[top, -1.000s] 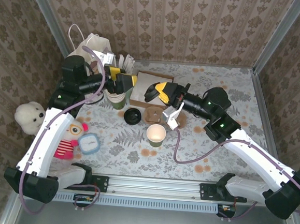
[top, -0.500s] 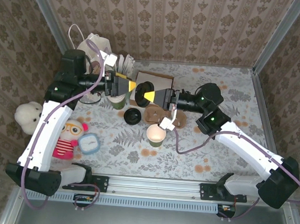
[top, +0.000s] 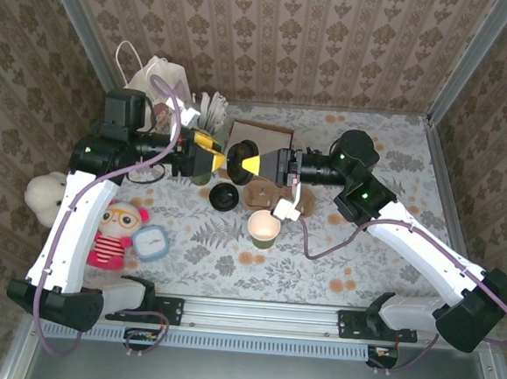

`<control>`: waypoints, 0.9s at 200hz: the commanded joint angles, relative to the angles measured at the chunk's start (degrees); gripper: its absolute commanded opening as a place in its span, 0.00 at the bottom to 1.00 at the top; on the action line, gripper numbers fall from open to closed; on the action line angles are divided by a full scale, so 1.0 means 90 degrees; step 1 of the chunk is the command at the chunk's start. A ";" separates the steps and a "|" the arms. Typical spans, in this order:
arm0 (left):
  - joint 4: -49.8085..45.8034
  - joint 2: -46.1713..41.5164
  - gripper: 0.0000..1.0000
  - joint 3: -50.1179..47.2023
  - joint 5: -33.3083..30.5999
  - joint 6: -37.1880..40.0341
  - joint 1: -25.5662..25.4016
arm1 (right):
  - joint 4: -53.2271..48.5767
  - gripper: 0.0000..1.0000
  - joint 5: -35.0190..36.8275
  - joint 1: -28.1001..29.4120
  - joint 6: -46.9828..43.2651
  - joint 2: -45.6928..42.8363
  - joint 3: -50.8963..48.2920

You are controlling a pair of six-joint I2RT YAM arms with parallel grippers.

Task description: Pack the takeout coffee

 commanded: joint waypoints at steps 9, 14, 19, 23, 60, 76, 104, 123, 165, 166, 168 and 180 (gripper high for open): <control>-0.0418 0.0000 0.47 0.0316 0.0200 0.1262 -0.0086 | -0.0601 0.00 -0.0301 0.0106 0.0134 -0.0007 0.0285; -0.0536 0.0049 0.47 0.0388 0.0245 0.1389 -0.0104 | -0.0623 0.00 -0.0302 0.0131 0.0144 -0.0007 0.0294; -0.0654 0.0097 0.47 0.0460 0.0227 0.1503 -0.0138 | -0.0634 0.00 -0.0302 0.0145 0.0144 -0.0008 0.0290; -0.0726 0.0128 0.47 0.0506 0.0199 0.1592 -0.0168 | -0.0643 0.00 -0.0301 0.0156 0.0144 -0.0012 0.0295; -0.1301 0.0414 0.47 0.0772 0.0522 0.2179 -0.0275 | -0.0616 0.00 -0.0350 0.0236 0.0217 0.0007 0.0344; -0.1639 0.0493 0.47 0.0861 0.0455 0.2498 -0.0311 | -0.0605 0.00 -0.0387 0.0254 0.0212 0.0022 0.0380; -0.1624 0.0517 0.47 0.0882 0.0463 0.2504 -0.0330 | -0.0634 0.00 -0.0509 0.0299 0.0203 0.0041 0.0427; -0.1648 0.0556 0.43 0.0909 0.0615 0.2572 -0.0376 | -0.0707 0.00 -0.0582 0.0359 0.0171 0.0064 0.0451; -0.1735 0.0557 0.37 0.0917 0.0798 0.2737 -0.0418 | -0.0859 0.00 -0.0614 0.0441 0.0176 0.0118 0.0510; -0.1738 0.0557 0.37 0.0913 0.0796 0.2744 -0.0418 | -0.0859 0.00 -0.0614 0.0441 0.0174 0.0119 0.0510; -0.1735 0.0557 0.37 0.0910 0.0795 0.2741 -0.0413 | -0.0857 0.00 -0.0609 0.0443 0.0183 0.0119 0.0507; -0.1688 0.0547 0.35 0.0899 0.0771 0.2732 -0.0417 | -0.0846 0.00 -0.0623 0.0460 0.0203 0.0109 0.0495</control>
